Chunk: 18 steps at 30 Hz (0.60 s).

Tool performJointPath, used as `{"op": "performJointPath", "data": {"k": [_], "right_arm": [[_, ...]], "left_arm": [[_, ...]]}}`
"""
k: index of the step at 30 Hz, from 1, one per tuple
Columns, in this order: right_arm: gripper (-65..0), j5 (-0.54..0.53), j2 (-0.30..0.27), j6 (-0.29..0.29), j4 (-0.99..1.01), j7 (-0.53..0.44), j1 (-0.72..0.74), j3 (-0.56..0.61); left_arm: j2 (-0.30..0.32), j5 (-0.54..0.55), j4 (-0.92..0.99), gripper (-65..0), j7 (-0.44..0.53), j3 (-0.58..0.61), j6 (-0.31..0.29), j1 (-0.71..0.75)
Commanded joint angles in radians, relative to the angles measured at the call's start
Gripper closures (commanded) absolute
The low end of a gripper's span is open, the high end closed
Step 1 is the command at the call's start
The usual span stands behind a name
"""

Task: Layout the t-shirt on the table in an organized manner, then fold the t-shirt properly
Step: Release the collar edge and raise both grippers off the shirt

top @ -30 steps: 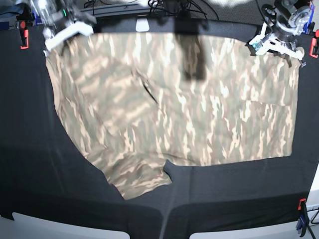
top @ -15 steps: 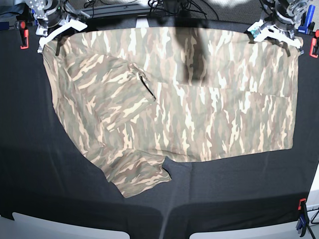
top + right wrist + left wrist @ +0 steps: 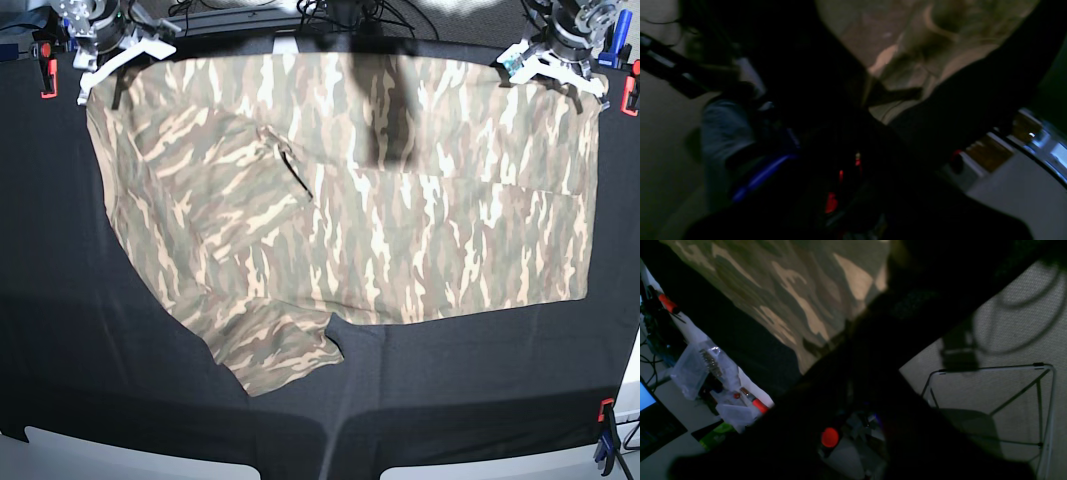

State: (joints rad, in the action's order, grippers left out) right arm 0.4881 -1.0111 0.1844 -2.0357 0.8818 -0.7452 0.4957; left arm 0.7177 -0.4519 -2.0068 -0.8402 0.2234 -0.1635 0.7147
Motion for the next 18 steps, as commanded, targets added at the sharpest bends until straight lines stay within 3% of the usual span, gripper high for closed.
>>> {"op": "performJointPath", "data": {"k": [1, 4, 6, 12, 15, 18], "right_arm": [[-0.9, -0.001, -0.017, -0.001, -0.013, 0.018, -0.004, -0.005], [-20.9, 0.000, -0.016, -0.007, -0.013, 0.018, -0.004, -0.005], [-27.0, 0.010, -0.016, -0.028, -0.013, 0.028, -0.003, -0.005], [-27.0, 0.010, -0.017, -0.102, -0.048, 0.032, -0.004, -0.005], [-26.9, 0.032, -0.017, -0.129, -0.121, 0.031, -0.003, -0.005], [-26.9, 0.114, -0.016, -0.200, -0.188, 0.032, 0.000, -0.005]], "left_arm": [[0.014, -0.007, -0.018, -14.9, -0.006, -0.006, 0.013, 0.009], [0.014, 0.011, -0.018, -25.7, -0.018, -0.006, 0.058, 0.009], [0.014, 0.011, -0.018, -26.7, -0.051, -0.006, 0.088, 0.009], [0.014, 0.002, -0.018, -26.7, -0.163, -0.006, 0.159, 0.009], [0.014, -0.090, -0.019, -26.7, -0.201, -0.006, 0.230, 0.008], [0.014, -0.222, -0.019, -26.7, -0.221, -0.006, 0.303, 0.008]]}}
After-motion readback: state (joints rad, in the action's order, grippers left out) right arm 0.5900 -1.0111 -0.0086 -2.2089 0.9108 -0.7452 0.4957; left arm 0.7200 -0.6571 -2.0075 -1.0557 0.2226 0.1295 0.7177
